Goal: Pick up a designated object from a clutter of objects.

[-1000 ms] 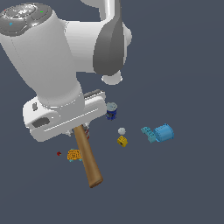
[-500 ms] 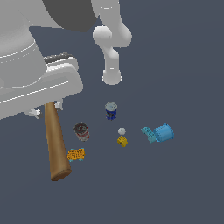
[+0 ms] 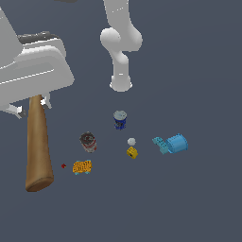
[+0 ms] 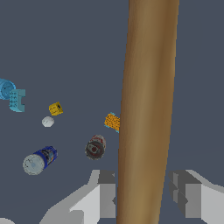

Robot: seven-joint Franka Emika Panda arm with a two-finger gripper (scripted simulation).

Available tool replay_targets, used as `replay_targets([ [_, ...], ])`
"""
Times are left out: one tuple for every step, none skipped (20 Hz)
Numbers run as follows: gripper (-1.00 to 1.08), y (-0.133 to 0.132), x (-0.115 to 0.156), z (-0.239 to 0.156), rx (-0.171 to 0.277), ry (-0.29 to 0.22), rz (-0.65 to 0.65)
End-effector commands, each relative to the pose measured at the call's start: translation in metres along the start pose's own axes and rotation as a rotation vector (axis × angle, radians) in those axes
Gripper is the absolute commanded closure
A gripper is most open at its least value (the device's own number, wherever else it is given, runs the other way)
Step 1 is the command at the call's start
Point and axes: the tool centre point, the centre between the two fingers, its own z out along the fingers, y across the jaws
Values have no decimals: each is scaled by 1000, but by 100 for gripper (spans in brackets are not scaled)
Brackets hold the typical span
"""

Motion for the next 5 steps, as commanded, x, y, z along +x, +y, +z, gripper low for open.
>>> replay_targets([
  [108, 2, -1, -6, -2, 2, -1],
  [108, 3, -1, -7, -2, 2, -1],
  [108, 3, -1, -8, -2, 2, -1],
  [108, 4, -1, -8, -2, 2, -1],
  [108, 4, -1, -8, -2, 2, -1],
])
